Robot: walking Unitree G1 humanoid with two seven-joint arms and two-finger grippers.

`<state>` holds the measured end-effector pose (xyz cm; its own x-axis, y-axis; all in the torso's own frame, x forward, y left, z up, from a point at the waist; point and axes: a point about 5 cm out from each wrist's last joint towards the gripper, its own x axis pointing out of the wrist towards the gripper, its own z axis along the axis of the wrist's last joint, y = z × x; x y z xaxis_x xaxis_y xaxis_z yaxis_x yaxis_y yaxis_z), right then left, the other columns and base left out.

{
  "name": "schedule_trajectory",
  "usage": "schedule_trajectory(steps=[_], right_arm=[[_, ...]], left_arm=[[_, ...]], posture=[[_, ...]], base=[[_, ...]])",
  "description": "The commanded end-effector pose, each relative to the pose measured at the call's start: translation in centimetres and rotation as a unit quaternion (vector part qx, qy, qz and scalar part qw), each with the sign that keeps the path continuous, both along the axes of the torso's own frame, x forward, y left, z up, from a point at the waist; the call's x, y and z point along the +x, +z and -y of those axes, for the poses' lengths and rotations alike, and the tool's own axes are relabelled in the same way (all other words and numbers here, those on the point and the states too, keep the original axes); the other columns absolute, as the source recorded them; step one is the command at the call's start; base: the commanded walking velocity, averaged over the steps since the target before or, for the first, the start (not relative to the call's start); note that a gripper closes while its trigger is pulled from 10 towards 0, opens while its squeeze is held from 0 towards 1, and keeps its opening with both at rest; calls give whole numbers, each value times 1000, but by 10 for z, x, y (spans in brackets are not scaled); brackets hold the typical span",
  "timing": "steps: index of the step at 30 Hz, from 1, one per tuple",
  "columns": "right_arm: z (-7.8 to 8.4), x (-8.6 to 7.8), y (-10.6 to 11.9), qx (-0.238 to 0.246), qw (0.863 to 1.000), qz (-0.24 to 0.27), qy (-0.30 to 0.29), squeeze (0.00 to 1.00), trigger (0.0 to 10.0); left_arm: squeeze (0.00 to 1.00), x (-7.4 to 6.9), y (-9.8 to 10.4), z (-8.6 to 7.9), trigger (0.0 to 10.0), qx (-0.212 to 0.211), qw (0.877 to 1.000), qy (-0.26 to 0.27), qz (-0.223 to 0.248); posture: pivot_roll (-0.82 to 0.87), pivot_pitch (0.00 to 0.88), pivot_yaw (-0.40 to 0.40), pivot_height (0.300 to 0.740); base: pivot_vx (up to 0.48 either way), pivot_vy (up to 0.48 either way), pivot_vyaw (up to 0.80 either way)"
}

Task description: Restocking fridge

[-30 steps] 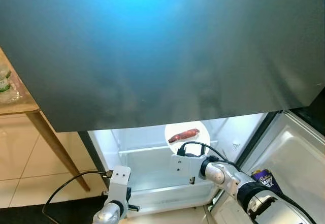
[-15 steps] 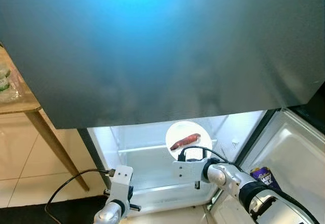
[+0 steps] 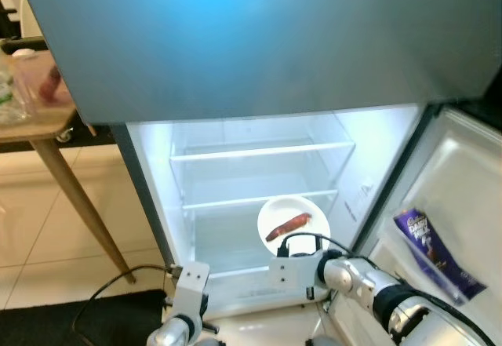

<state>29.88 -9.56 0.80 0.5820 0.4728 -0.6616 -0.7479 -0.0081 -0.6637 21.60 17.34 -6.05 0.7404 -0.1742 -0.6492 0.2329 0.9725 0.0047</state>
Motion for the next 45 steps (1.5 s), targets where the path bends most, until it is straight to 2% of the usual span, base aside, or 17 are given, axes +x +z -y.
schedule_trajectory(steps=[1, 10, 19, 37, 41, 42, 45], right_arm=[[-1, 2, 3, 2, 1000, 6, 9, 0, 10000], [0, 0, 0, -19, 1000, 7, 20, 0, 10000], [-1, -1, 0, -28, 999, 4, 36, 0, 10000], [-3, 3, 7, -34, 997, 14, 62, 0, 10000], [-14, 2, 14, -10, 995, 19, 96, 0, 10000], [-20, -1, 17, 4, 992, 15, 124, 0, 10000], [-25, -2, 21, 11, 989, 12, 146, 0, 10000]], left_arm=[[0, -2, -2, 4, 10000, 1, 1000, -9, -4], [0, 2, 1, 7, 10000, 0, 1000, -14, 9], [0, 14, 9, 12, 10000, -6, 999, -22, 34], [0, 12, 8, 13, 10000, -4, 999, -24, 32], [0, 12, 8, 13, 10000, -4, 999, -23, 30], [0, 11, 8, 13, 10000, -4, 999, -23, 30], [0, 11, 7, 13, 10000, -3, 999, -23, 30]], posture=[[-28, 0, -35, 620], [-29, 0, -37, 620], [-32, 0, -35, 575], [-33, 0, -38, 500], [-32, 0, -39, 475], [-33, 0, -39, 475], [-32, 0, -37, 475]], base=[[0, 0, 0], [0, 0, 0], [0, 0, 0], [0, 0, 0], [0, 0, 0], [0, 0, 0], [0, 0, 0]])
